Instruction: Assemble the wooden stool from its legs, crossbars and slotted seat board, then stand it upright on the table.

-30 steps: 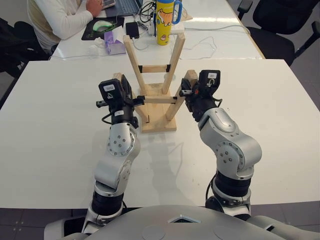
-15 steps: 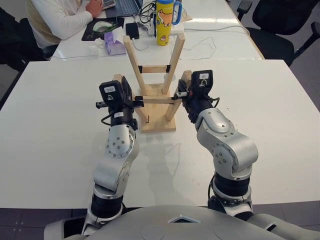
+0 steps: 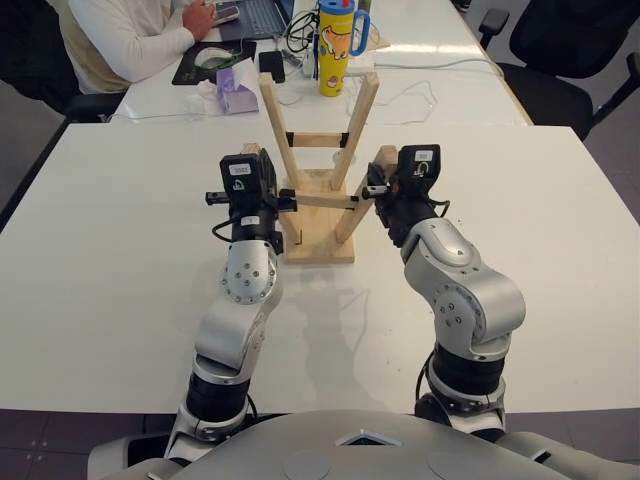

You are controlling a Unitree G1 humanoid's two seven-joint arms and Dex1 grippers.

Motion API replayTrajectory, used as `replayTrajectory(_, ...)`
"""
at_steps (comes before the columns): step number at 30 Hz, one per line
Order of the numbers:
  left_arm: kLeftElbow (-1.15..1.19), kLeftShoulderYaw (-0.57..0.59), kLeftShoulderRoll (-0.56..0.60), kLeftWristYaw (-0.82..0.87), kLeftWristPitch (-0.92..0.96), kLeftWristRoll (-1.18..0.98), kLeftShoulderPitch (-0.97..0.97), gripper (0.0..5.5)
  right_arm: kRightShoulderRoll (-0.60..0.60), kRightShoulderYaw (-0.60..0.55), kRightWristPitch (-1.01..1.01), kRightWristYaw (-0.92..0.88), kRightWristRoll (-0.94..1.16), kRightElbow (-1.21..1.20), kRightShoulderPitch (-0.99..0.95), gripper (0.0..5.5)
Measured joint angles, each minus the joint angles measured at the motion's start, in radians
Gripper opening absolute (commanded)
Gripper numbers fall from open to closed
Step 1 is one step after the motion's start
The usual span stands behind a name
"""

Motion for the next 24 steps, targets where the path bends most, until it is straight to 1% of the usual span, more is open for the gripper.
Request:
replayTrajectory(2,0.007,0.011,-0.002,-0.015,-0.005,-0.007,0.001,1.11,-0.001,-0.012,0.001,0.012,0.008,0.0,0.001,1.09)
replayTrajectory(3,0.01,0.013,-0.002,-0.02,-0.006,-0.007,0.002,1.11,-0.002,-0.014,0.002,0.015,0.008,0.001,0.002,1.38)
replayTrajectory(5,0.014,0.018,-0.005,-0.027,-0.006,-0.008,0.002,1.11,-0.007,-0.018,0.007,0.03,0.009,0.0,0.004,1.75)
replayTrajectory(7,0.017,0.02,-0.009,-0.035,-0.008,-0.007,-0.001,1.11,-0.025,-0.008,0.04,0.049,0.012,0.017,0.036,1.78)
replayTrajectory(8,0.019,0.02,-0.01,-0.038,-0.009,-0.007,-0.002,1.11,-0.025,-0.008,0.018,0.049,0.007,0.018,0.034,1.78)
replayTrajectory(12,0.02,0.024,-0.01,-0.041,-0.009,-0.006,-0.004,1.11,-0.022,-0.012,-0.126,0.04,-0.035,-0.001,-0.015,1.78)
replayTrajectory(18,0.02,0.026,-0.011,-0.042,-0.009,-0.006,-0.004,1.11,-0.046,-0.018,-0.41,0.054,-0.108,-0.048,-0.098,1.78)
replayTrajectory(21,0.021,0.025,-0.011,-0.042,-0.009,-0.004,-0.005,1.11,-0.06,0.073,-0.462,0.174,-0.064,-0.044,-0.115,1.78)
replayTrajectory(23,0.021,0.023,-0.011,-0.042,-0.009,-0.004,-0.006,1.11,-0.061,0.134,-0.437,0.241,-0.015,-0.036,-0.103,1.54)
replayTrajectory(24,0.022,0.022,-0.011,-0.043,-0.009,-0.004,-0.008,1.11,-0.063,0.168,-0.401,0.271,0.012,-0.027,-0.089,1.34)
